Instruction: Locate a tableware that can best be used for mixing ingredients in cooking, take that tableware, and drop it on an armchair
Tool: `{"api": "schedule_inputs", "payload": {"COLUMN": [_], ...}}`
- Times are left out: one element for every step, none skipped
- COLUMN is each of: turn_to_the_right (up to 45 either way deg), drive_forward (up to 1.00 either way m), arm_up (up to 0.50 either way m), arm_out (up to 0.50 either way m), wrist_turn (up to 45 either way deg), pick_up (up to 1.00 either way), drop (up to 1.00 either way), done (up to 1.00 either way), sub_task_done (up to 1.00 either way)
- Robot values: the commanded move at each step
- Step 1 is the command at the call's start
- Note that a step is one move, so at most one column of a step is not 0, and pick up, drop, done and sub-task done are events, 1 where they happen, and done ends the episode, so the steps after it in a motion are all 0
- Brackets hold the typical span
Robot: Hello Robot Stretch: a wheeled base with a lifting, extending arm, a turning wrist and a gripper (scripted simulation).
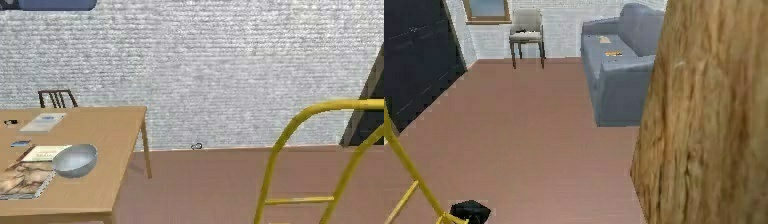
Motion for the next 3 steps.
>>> {"api": "schedule_inputs", "payload": {"turn_to_the_right": [39.0, 0.0, -45.0], "drive_forward": [0.00, 0.10, 0.00], "arm_up": [0.00, 0.00, 0.00], "arm_out": [0.00, 0.00, 0.00], "wrist_turn": [0.0, 0.0, 0.0], "pick_up": [0.00, 0.00, 0.00], "drop": [0.00, 0.00, 0.00], "done": [0.00, 0.00, 0.00], "sub_task_done": [0.00, 0.00, 0.00]}}
